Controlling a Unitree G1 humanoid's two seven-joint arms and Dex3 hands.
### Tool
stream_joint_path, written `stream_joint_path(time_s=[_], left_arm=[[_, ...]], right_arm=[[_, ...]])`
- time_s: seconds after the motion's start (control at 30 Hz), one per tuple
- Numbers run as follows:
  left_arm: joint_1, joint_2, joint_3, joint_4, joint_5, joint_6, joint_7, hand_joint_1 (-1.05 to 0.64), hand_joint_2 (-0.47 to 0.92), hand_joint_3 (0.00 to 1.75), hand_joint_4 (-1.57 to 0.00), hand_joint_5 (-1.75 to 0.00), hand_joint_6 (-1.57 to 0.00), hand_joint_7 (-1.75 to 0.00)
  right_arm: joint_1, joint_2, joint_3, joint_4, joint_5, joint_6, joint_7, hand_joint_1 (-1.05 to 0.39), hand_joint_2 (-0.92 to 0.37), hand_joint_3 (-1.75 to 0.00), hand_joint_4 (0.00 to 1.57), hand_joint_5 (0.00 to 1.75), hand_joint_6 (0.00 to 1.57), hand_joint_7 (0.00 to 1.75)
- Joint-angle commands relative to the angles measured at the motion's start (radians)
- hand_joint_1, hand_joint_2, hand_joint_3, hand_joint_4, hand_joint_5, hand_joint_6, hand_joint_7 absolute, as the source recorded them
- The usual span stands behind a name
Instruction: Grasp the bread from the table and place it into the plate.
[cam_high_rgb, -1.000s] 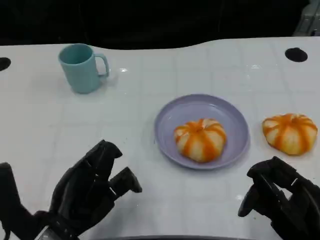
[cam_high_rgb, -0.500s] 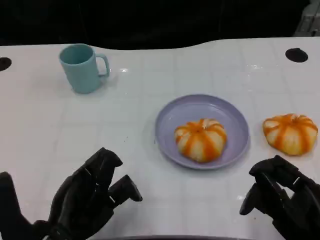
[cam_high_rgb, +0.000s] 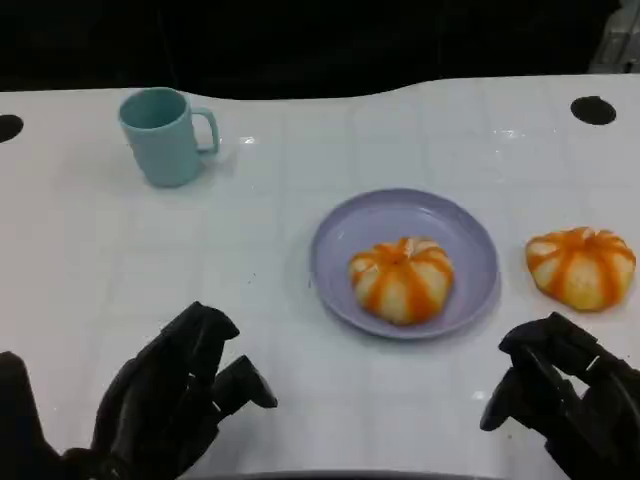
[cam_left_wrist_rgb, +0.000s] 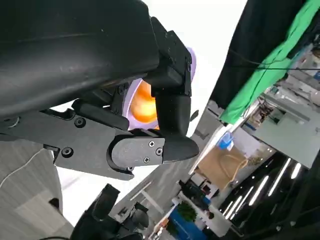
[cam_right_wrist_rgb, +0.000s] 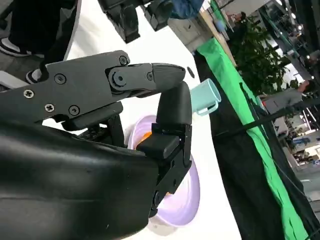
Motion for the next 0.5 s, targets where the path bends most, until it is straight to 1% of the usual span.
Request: stream_joint_path(time_s=[0.03,0.17,0.5], left_arm=[[-0.009,0.013,-0.002,0.02,0.011,-0.02,0.001,-0.59,0.92,0.4,-0.66,-1.75,-0.41,-1.71],[-0.011,0.013,-0.006,0.024,0.014,-0.022,0.004,-0.59,0.92,0.39,-0.66,-1.75,-0.42,-1.71],[-0.008,0.009,-0.01,0.014,0.0,-0.011,0.014,-0.57,0.92,0.41,-0.67,-1.75,-0.46,-1.7]], right_arm=[[-0.011,-0.011,-0.014,0.006,0.004,-0.01,0.001,-0.52,-0.92,-0.22,0.59,1.7,0.53,1.38],[-0.013,-0.013,-0.013,0.012,0.0,-0.019,0.008,-0.52,-0.92,-0.23,0.59,1.7,0.53,1.39],[-0.009,-0.016,-0.02,0.004,0.01,-0.007,0.006,-0.52,-0.92,-0.22,0.58,1.72,0.51,1.4]])
